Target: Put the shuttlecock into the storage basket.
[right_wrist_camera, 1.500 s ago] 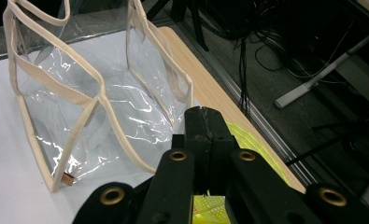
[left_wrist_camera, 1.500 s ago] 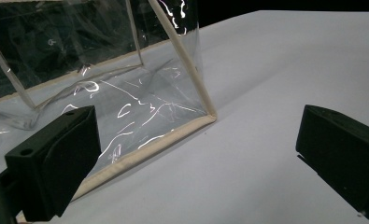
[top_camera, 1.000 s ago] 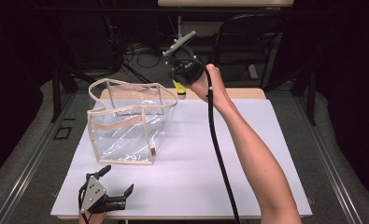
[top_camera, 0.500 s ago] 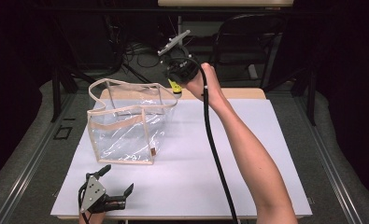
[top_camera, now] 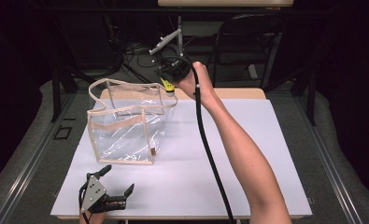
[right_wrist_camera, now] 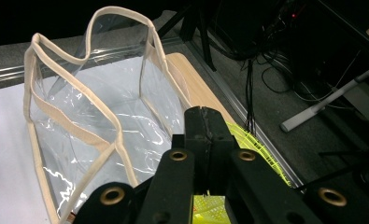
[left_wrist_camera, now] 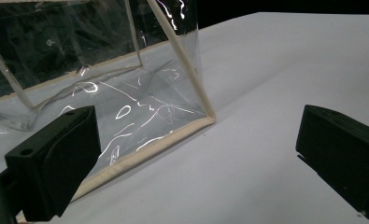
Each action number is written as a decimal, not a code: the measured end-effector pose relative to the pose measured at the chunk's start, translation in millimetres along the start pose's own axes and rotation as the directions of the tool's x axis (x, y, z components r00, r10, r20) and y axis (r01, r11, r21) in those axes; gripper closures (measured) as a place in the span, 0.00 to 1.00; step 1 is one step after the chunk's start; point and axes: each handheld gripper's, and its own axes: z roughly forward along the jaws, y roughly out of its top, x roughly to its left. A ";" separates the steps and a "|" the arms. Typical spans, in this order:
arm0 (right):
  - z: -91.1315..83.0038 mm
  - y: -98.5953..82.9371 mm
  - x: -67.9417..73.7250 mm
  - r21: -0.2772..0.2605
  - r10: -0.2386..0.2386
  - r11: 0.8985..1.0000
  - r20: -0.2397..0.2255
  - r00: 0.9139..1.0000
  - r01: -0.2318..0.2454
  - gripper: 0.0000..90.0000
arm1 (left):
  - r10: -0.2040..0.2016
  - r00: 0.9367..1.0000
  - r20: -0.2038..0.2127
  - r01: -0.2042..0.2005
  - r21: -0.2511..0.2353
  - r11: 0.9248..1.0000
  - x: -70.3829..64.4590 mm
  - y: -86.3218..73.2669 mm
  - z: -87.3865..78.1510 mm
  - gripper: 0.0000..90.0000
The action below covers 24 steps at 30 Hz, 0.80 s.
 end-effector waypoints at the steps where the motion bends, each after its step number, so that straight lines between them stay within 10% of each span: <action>1: 0.2 1.0 1.1 -0.003 0.000 1.000 0.001 1.000 0.000 1.00 | -0.001 1.000 -0.001 0.001 0.000 1.000 0.0 -0.1 0.1 0.00; 24: 15.9 12.9 14.3 -0.027 -0.018 0.999 -0.022 1.000 0.017 1.00 | 0.000 1.000 -0.001 0.000 0.002 1.000 1.1 -0.4 -0.1 0.00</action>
